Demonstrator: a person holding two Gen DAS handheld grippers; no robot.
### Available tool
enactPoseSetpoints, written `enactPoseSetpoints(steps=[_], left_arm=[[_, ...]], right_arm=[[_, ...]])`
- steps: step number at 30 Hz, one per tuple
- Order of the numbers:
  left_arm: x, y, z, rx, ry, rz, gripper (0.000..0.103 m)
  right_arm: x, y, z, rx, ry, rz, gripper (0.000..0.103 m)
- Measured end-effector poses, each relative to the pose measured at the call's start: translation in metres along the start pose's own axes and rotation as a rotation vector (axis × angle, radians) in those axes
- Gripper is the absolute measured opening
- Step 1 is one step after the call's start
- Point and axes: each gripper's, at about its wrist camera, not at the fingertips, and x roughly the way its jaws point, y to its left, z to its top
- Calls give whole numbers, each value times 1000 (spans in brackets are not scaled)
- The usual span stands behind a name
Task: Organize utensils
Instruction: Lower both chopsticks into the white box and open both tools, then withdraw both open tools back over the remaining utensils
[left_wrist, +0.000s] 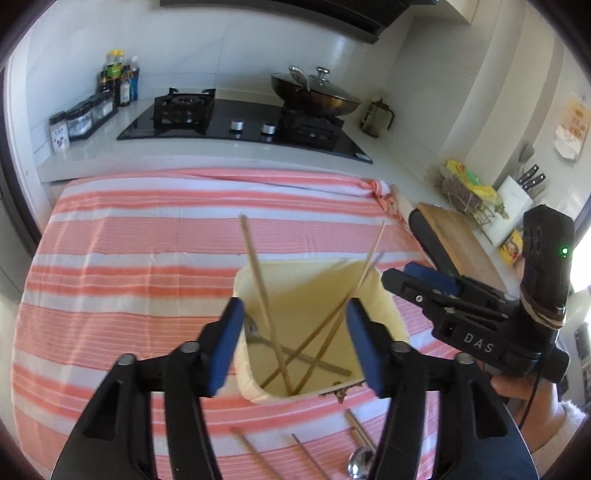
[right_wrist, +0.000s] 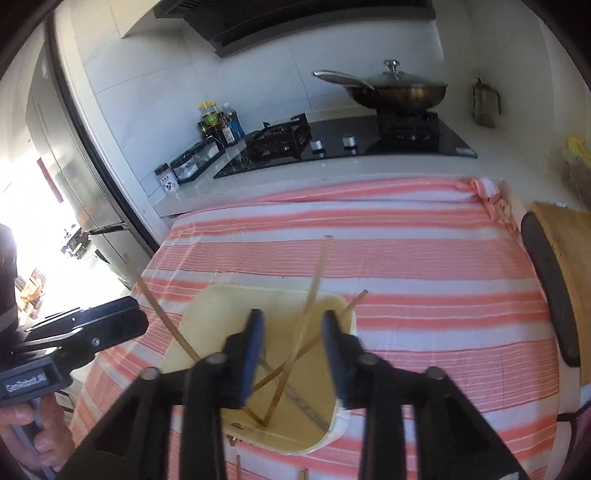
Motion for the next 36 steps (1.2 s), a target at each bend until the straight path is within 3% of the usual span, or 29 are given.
enactPoseSetpoints(steps=[5, 8, 13, 16, 19, 22, 36], left_arm=[[-15, 5, -47, 41, 70, 37, 77], [-29, 9, -95, 72, 115, 71, 83], [-50, 19, -185, 23, 129, 131, 86], [-51, 23, -220, -50, 117, 185, 86], [-43, 25, -232, -99, 111, 207, 86], [-34, 19, -234, -75, 88, 237, 86], [-7, 21, -246, -32, 74, 320, 86]], right_arm=[[-33, -3, -24, -43, -46, -18, 54], [-62, -8, -56, -65, -39, -27, 54], [-104, -17, -156, -138, 19, -114, 55], [-116, -30, -219, -103, 64, -169, 55], [-121, -43, -260, -54, 104, -206, 55], [-123, -48, -279, -62, 111, -270, 55], [-118, -73, -299, 15, 111, -281, 58]])
